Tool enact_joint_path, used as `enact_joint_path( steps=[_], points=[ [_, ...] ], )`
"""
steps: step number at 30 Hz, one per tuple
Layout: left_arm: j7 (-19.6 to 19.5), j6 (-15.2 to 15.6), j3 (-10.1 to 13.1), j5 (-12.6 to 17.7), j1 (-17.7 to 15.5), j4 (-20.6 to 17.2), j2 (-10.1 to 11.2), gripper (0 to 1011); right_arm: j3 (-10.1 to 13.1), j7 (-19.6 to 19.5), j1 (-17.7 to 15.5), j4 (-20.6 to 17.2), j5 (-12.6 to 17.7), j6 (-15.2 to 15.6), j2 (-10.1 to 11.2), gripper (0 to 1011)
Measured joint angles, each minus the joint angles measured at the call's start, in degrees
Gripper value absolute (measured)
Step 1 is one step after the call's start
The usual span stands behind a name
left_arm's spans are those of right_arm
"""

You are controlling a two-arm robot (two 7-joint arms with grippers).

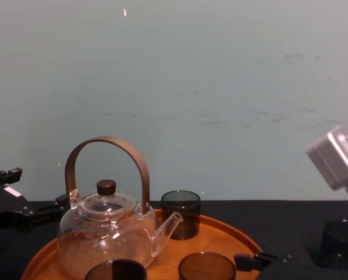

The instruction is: Pick up the glass from the table and place it on the tray.

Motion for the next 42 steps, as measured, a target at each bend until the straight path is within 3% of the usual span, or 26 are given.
enact_joint_path(
  steps=[13,22,30,42],
  points=[
    [0.0,0.0,0.0,0.0,0.0,0.0,0.0,1001,2.48,-0.19,-5.38,-6.19,2.25,-0.82,4.91,1002],
    [0.0,0.0,0.0,0.0,0.0,0.0,0.0,1001,6.08,-1.11,-8.94,-8.85,4.84,-2.01,7.94,1002],
    [0.0,0.0,0.0,0.0,0.0,0.0,0.0,1001,9.58,-2.41,-10.65,-8.77,6.67,-2.79,9.63,1002],
    [0.0,0.0,0.0,0.0,0.0,0.0,0.0,1001,13.79,-4.49,-9.64,-4.63,8.15,-3.19,9.37,1002]
  ],
)
